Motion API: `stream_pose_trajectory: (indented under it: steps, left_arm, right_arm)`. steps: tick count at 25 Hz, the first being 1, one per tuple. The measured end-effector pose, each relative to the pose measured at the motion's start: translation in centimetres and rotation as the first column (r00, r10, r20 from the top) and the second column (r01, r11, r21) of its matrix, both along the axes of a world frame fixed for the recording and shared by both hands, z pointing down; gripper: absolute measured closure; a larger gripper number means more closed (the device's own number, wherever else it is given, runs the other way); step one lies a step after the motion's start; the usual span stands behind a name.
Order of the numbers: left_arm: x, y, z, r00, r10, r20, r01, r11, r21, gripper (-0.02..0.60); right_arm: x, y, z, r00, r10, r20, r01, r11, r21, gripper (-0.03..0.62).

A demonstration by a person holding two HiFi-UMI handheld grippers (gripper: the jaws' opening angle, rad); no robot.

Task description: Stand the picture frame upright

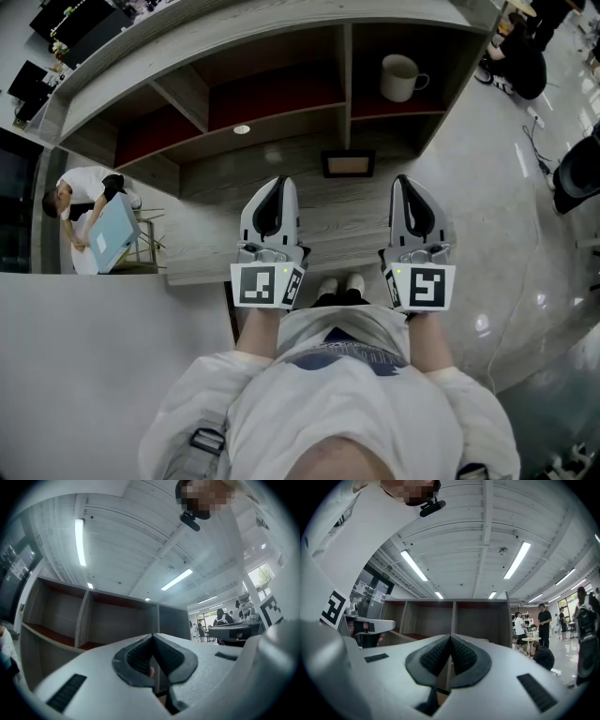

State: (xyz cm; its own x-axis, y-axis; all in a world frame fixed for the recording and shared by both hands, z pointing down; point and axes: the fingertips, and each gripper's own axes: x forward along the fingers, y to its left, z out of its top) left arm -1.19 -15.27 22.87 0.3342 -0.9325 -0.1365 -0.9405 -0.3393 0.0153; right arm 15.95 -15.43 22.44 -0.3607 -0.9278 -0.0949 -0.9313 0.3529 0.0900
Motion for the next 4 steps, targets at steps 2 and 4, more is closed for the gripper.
stream_pose_trajectory:
  steps: [2,4]
  left_arm:
    - [-0.32,-0.15,0.1,1.0,-0.007,-0.004,0.007,1.0,-0.004,0.575]
    - [-0.6,-0.28,0.16,1.0,-0.013,-0.005,0.013,1.0,-0.005,0.575]
  right_arm:
    - [-0.03,-0.08,-0.06,1.0,-0.002,-0.011,0.002,1.0,0.007,0.597]
    - [-0.06,-0.17,-0.07,1.0,-0.003,-0.018,0.003,1.0,0.009,0.595]
